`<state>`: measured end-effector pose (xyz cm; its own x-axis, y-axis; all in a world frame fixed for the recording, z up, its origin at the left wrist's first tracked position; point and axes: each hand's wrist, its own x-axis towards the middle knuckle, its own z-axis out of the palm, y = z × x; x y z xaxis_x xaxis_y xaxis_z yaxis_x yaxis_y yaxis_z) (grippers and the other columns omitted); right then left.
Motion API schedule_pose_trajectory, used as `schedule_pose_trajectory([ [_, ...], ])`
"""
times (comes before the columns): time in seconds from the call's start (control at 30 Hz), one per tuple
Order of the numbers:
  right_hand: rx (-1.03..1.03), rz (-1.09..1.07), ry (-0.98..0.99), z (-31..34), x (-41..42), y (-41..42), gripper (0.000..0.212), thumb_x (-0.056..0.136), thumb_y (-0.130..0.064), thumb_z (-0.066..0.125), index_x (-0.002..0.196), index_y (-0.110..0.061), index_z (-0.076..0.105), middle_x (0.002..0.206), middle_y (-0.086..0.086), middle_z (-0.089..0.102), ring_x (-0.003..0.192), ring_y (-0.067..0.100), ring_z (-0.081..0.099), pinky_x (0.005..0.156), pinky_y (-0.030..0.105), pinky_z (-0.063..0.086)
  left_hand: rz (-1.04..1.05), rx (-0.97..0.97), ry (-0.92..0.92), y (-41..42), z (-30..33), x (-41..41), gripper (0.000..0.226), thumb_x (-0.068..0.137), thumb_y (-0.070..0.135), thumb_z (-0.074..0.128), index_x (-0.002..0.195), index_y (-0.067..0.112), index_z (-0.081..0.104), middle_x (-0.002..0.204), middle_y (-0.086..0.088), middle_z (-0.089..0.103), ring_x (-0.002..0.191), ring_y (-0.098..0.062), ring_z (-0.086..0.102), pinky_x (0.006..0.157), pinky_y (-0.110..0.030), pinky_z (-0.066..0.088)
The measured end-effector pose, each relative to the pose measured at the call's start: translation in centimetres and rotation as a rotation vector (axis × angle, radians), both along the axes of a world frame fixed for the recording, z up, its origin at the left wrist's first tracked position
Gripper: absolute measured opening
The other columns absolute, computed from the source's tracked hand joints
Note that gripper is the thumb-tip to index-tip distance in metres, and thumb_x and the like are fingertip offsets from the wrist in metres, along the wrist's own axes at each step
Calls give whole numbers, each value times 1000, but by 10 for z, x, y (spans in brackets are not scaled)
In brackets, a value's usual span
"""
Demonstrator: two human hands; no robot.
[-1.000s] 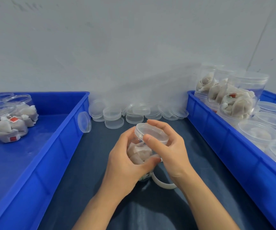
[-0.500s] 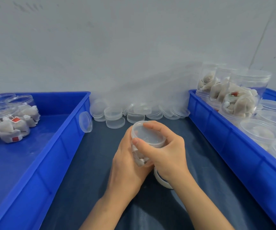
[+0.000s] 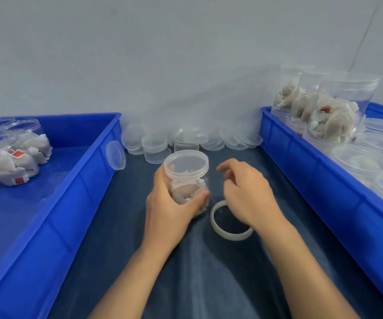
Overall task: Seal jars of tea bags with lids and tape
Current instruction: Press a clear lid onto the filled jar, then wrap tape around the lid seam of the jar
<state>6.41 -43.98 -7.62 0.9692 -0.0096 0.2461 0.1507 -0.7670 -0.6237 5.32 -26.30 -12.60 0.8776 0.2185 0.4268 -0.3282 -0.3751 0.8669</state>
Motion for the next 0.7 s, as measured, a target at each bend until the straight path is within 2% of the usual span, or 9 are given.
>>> schedule_pose_trajectory([
  [0.03, -184, 34, 90, -3, 2, -5, 42, 91, -15, 47, 124, -38, 61, 120, -10, 58, 119, 19, 52, 88, 39, 47, -2, 11, 8, 1, 0, 0, 86, 66, 56, 93, 140, 48, 50, 122, 31, 69, 112, 12, 65, 87, -10, 51],
  [0.1, -363, 142, 222, -9, 3, -9, 48, 85, -14, 48, 121, -43, 62, 121, -10, 54, 120, 19, 48, 84, 36, 44, -4, 41, 39, 1, 1, 0, 89, 67, 61, 89, 143, 54, 43, 121, 31, 69, 110, 13, 64, 81, -6, 49],
  [0.2, -376, 175, 197, -18, 5, -14, 38, 87, -19, 52, 110, -46, 65, 108, -15, 54, 111, 15, 51, 76, 32, 40, 8, 82, 79, 0, 0, -1, 96, 68, 69, 84, 148, 58, 33, 125, 29, 68, 112, 9, 64, 85, -19, 52],
  [0.27, -364, 121, 143, -19, 9, -17, 24, 94, -23, 58, 102, -44, 67, 102, -16, 56, 103, 13, 56, 70, 31, 40, 42, 92, 88, 1, 0, -2, 107, 66, 70, 83, 154, 55, 25, 139, 26, 61, 123, 3, 60, 93, -25, 52],
  [0.37, -246, 27, 57, -18, 13, -18, 26, 97, -13, 54, 101, -38, 59, 101, -16, 57, 94, 16, 57, 72, 37, 44, 68, 124, 53, 1, 4, -6, 120, 67, 71, 82, 161, 50, 12, 157, 20, 46, 140, -1, 47, 108, -32, 47],
  [0.47, -65, -46, -64, -15, 12, -19, 41, 92, 5, 48, 101, -35, 52, 101, -15, 57, 95, 11, 59, 76, 42, 51, 85, 161, -75, -4, 8, -11, 115, 73, 63, 82, 165, 38, 17, 157, 17, 42, 142, -2, 43, 116, -38, 45],
  [0.53, 94, -40, -106, -12, 12, -21, 46, 89, 11, 44, 99, -33, 52, 100, -14, 59, 95, -2, 58, 74, 34, 50, 144, 270, -217, -8, 11, -15, 107, 79, 58, 78, 165, 22, 26, 161, 7, 39, 150, -12, 37, 123, -32, 34],
  [0.6, 208, -19, -125, -10, 11, -21, 39, 96, 6, 45, 96, -32, 54, 94, -13, 60, 88, 0, 56, 70, 28, 48, 197, 363, -356, -10, 16, -17, 96, 84, 52, 77, 160, 10, 37, 162, -8, 42, 152, -26, 37, 126, -34, 30],
  [0.7, 284, 31, -157, -9, 11, -18, 26, 105, -6, 48, 96, -28, 56, 91, -10, 62, 85, 8, 56, 69, 22, 46, 213, 448, -611, -11, 18, -18, 63, 95, 39, 75, 144, 3, 59, 146, -12, 60, 143, -34, 50, 117, -48, 41],
])
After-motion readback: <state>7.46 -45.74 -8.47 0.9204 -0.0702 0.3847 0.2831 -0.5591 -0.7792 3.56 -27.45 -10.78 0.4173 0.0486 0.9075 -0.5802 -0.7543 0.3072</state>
